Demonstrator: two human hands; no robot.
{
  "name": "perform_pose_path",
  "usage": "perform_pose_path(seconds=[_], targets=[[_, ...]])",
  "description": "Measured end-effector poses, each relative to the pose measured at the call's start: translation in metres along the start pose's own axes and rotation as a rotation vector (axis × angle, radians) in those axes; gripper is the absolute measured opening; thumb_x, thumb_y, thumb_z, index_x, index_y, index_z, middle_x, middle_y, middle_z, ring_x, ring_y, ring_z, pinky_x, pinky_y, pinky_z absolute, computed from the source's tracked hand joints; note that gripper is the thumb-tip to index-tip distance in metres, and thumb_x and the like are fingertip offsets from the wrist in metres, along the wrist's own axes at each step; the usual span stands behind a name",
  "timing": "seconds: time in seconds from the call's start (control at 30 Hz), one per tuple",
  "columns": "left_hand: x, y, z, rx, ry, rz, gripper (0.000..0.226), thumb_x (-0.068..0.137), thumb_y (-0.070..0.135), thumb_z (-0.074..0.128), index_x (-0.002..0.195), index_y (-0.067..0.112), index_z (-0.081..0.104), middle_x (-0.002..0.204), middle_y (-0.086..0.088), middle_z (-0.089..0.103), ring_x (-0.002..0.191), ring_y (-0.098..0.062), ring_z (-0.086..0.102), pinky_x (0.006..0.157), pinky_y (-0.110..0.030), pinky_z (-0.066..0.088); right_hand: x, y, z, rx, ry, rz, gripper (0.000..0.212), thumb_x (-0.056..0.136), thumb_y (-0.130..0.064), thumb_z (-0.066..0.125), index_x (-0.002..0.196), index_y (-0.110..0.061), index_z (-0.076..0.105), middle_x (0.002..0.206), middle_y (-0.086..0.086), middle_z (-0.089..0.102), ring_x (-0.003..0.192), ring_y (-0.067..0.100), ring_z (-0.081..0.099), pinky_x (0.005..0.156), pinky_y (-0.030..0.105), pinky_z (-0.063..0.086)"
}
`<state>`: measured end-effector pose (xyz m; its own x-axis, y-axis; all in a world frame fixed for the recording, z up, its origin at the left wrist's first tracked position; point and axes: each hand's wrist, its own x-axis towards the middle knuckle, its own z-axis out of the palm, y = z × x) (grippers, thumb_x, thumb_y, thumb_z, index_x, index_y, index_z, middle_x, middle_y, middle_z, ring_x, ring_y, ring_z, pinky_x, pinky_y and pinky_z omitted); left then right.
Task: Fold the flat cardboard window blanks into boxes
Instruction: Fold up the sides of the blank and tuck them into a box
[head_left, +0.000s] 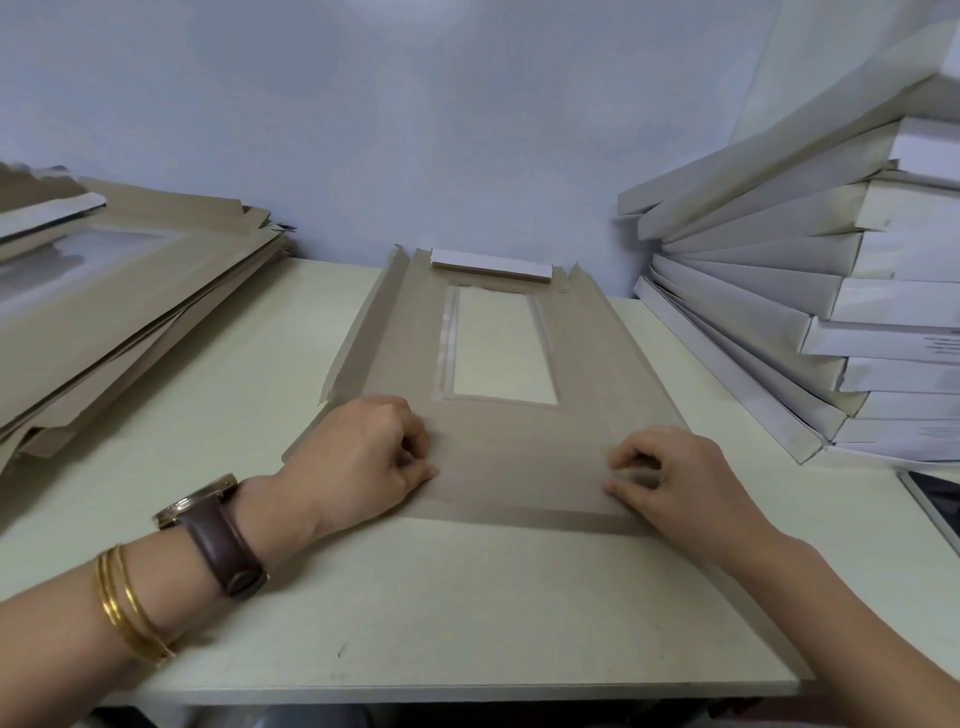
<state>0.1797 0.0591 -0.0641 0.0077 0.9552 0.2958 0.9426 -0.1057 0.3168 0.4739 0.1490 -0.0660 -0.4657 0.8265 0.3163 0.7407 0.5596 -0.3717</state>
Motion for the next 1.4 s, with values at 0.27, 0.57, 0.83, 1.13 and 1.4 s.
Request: perform_pose_path(seconds=[0.27, 0.57, 0.83, 1.13, 1.4], targets=[[0.0, -0.013, -0.008, 0.205, 0.143, -0.267, 0.103, 0.051, 0.073, 0.072, 0.13, 0.015, 0.042, 0.125, -0.009, 0.034, 0.116, -0.029, 0.029, 0.097, -0.039, 0.032, 0.0, 0.008, -0.01, -0.399, 0.019, 0.305, 0.113, 0.05, -0.085, 0.056, 0.136, -0.015, 0.036, 0.119, 0.006, 0.043, 0.112, 0.026, 0.032, 0.088, 0.037, 0.038], [0.006, -0.031, -0.01, -0.046, 0.011, -0.537, 0.092, 0.041, 0.065, 0.086, 0.097, 0.011, 0.038, 0.097, -0.002, 0.035, 0.099, -0.024, 0.038, 0.075, -0.032, 0.036, 0.002, 0.029, -0.011, -0.178, -0.059, 0.565, 0.096, 0.039, -0.086, 0.068, 0.096, -0.012, 0.047, 0.1, 0.005, 0.051, 0.104, 0.027, 0.047, 0.074, 0.037, 0.044], [0.011, -0.034, -0.009, -0.179, 0.021, -0.481, 0.096, 0.043, 0.053, 0.092, 0.118, 0.017, 0.044, 0.112, 0.004, 0.047, 0.108, -0.022, 0.046, 0.082, -0.035, 0.042, 0.005, 0.026, -0.005, 0.061, 0.044, 0.452, 0.075, 0.049, -0.052, 0.089, 0.104, -0.021, 0.048, 0.105, -0.005, 0.052, 0.099, 0.017, 0.05, 0.073, 0.031, 0.039], [0.019, -0.027, -0.017, -0.121, -0.081, -0.427, 0.093, 0.05, 0.046, 0.092, 0.127, 0.02, 0.047, 0.117, 0.004, 0.055, 0.104, -0.02, 0.053, 0.083, -0.035, 0.045, 0.007, 0.025, 0.001, 0.157, 0.039, 0.253, 0.07, 0.061, -0.027, 0.09, 0.117, -0.028, 0.048, 0.11, -0.01, 0.054, 0.093, 0.007, 0.052, 0.073, 0.019, 0.038], [0.029, -0.025, -0.022, -0.01, -0.243, -0.403, 0.071, 0.059, 0.048, 0.086, 0.116, 0.018, 0.057, 0.104, 0.003, 0.052, 0.095, -0.02, 0.05, 0.081, -0.03, 0.045, 0.008, 0.026, 0.001, 0.079, -0.071, 0.158, 0.056, 0.076, -0.025, 0.077, 0.128, -0.03, 0.056, 0.122, -0.007, 0.049, 0.117, 0.017, 0.047, 0.099, 0.034, 0.042]])
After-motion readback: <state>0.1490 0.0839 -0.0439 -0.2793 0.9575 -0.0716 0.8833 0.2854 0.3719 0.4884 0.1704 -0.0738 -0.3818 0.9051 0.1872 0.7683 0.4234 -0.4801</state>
